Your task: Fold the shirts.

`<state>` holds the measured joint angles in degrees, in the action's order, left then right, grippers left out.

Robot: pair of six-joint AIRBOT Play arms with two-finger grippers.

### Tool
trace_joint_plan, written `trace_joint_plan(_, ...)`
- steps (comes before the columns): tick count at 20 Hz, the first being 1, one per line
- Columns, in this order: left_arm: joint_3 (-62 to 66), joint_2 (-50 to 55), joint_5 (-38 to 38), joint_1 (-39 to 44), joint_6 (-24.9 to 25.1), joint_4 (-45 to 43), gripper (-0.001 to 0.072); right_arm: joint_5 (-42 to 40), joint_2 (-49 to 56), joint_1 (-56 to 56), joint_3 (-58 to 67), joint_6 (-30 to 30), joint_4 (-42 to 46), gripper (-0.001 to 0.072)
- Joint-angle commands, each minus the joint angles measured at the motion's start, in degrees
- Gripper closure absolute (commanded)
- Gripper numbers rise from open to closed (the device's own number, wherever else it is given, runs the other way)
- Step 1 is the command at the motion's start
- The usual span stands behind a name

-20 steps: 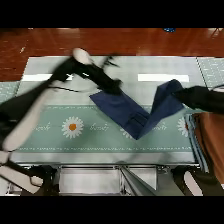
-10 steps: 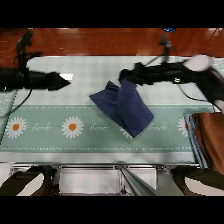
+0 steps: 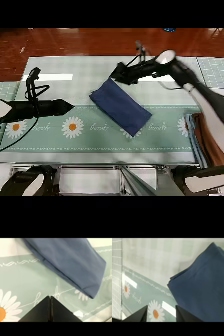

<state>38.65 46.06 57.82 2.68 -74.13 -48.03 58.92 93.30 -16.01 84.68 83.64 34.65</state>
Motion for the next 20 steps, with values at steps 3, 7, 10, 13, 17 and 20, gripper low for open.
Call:
trace_joint_plan(3, -1.25, -0.11, 0.24, -1.46, 0.2, -0.39, 0.0686, 15.65, -21.07, 10.93, -4.35, 5.49, 26.05, 0.0303)
trace_joint_plan(7, -1.25, -0.09, 0.15, -1.46, 0.2, -0.39, 0.0687, 2.8, -48.54, 11.15, -33.92, 28.94, 49.96, 0.0303)
trace_joint_plan(10, -1.25, -0.09, -0.39, -1.46, 0.2, -0.39, 0.0687, -8.76, -62.23, 11.13, -56.92, 40.72, 43.06, 0.0303)
trace_joint_plan(13, -1.25, 0.0, -0.42, -1.46, 0.17, -0.35, 0.0686, -16.15, -62.25, 11.13, -70.38, 35.17, 24.55, 0.0303)
trace_joint_plan(17, -1.25, 0.02, -0.48, -1.46, 0.17, -0.37, 0.0686, -19.15, -51.95, 11.13, -72.72, 16.63, 3.96, 0.0303)
trace_joint_plan(20, -1.25, 0.02, -0.46, -1.46, 0.17, -0.37, 0.0686, -19.26, -41.81, 11.13, -72.19, 1.44, -11.87, 0.0303)
